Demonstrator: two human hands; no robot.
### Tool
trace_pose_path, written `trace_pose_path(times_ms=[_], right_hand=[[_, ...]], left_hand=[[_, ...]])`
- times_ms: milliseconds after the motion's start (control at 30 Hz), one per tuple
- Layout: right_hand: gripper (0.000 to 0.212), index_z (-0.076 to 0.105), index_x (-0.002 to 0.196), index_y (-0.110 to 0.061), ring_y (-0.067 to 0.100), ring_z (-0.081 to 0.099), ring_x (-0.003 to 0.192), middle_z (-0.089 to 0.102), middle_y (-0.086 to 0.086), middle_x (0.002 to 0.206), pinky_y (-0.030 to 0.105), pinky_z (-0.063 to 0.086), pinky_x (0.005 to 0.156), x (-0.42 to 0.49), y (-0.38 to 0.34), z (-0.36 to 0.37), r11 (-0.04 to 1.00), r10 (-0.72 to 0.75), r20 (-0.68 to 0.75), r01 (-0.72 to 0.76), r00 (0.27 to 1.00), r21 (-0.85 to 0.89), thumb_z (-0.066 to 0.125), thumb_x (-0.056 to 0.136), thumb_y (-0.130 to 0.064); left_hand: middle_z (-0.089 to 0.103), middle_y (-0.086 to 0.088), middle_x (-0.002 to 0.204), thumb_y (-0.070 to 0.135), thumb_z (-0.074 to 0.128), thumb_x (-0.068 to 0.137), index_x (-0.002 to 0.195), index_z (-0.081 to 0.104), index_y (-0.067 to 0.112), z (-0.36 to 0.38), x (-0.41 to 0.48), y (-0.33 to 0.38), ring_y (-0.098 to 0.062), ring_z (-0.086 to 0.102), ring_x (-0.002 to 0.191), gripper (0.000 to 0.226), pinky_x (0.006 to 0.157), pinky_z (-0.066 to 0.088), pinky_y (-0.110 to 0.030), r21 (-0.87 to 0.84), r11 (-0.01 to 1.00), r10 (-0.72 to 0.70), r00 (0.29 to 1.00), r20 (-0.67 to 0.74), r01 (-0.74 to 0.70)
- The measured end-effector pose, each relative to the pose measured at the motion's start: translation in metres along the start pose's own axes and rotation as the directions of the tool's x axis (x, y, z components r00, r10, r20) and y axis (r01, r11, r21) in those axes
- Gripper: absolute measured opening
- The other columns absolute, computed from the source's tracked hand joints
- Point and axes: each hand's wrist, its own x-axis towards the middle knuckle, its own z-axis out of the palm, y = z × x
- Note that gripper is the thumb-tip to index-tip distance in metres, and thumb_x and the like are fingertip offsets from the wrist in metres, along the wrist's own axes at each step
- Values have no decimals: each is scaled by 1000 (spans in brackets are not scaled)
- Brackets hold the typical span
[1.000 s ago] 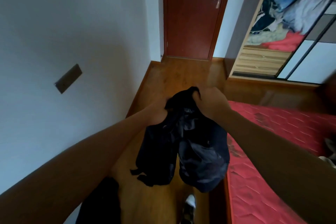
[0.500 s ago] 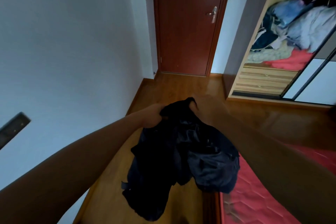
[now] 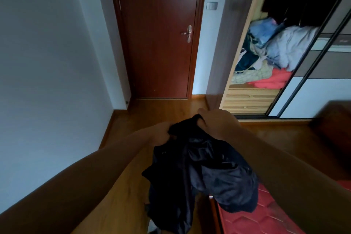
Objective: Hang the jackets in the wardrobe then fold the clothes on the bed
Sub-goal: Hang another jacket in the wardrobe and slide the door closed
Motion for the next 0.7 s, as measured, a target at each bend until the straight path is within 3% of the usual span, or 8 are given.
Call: trace_pose_path(times_ms=[100, 200, 267, 333, 467, 533, 600, 700], right_hand=[[34, 33, 93, -35, 31, 59, 75, 64, 6, 88, 37, 39, 61, 55, 31, 2, 996, 82, 14, -82, 997, -20, 14, 85, -61], [42, 49, 110, -22, 37, 64, 84, 68, 11, 95, 36, 35, 60, 99, 67, -1, 986, 144, -6, -144, 990, -80, 27, 95, -54], [31, 46, 105, -22, 38, 64, 83, 67, 11, 93, 33, 29, 55, 121, 94, -3, 976, 200, -3, -199, 980, -84, 34, 98, -50], [28, 43, 104, -24, 36, 62, 79, 65, 10, 90, 33, 25, 53, 141, 123, -7, 961, 265, 17, -263, 964, -86, 33, 98, -50], [32, 44, 110, -21, 29, 49, 69, 58, 8, 83, 36, 33, 57, 178, 192, -11, 915, 387, -5, -384, 922, -121, 33, 100, -49], [32, 46, 110, -18, 33, 55, 72, 50, 5, 78, 36, 36, 57, 196, 232, -13, 897, 420, -35, -421, 907, -136, 35, 101, -47], [33, 47, 109, -16, 36, 60, 78, 53, 8, 80, 37, 38, 58, 215, 276, -14, 880, 454, -61, -458, 889, -122, 35, 102, -46], [33, 48, 109, -18, 36, 58, 80, 61, 14, 91, 37, 39, 62, 242, 341, -20, 848, 518, -74, -523, 852, -85, 34, 101, -47]], left_hand=[[66, -4, 117, 12, 55, 98, 123, 64, 12, -37, 71, -13, -13, 63, 103, 26, 94, 48, -33, 60, 998, 12, 1000, 21, -13], [65, 9, 104, 14, 54, 98, 104, 65, 27, -67, 135, -11, 7, 59, 82, 18, 80, 48, -24, 38, 995, 90, 991, 94, -94], [61, 5, 103, 7, 49, 97, 109, 67, 8, -79, 179, -5, 2, 58, 82, 22, 74, 52, -29, 58, 996, 69, 994, 84, -74], [62, -1, 107, 2, 43, 97, 124, 59, -2, -87, 226, 2, -3, 57, 91, 32, 69, 49, -20, 90, 993, 67, 994, 84, -75], [53, -4, 142, 8, 40, 101, 149, 43, 19, -99, 321, 28, -11, 49, 118, 49, 95, 35, -21, 85, 986, 126, 978, 165, -141], [54, -8, 138, 8, 39, 103, 143, 48, 15, -104, 379, 41, -19, 52, 122, 43, 98, 37, -24, 130, 980, 129, 979, 160, -150], [60, -10, 122, 4, 37, 102, 121, 58, 10, -107, 439, 54, -30, 58, 119, 29, 101, 45, -33, 175, 974, 119, 979, 164, -147], [65, -7, 114, 9, 42, 101, 129, 58, 15, -116, 516, 79, -23, 64, 106, 32, 98, 52, -40, 224, 956, 141, 968, 208, -188]])
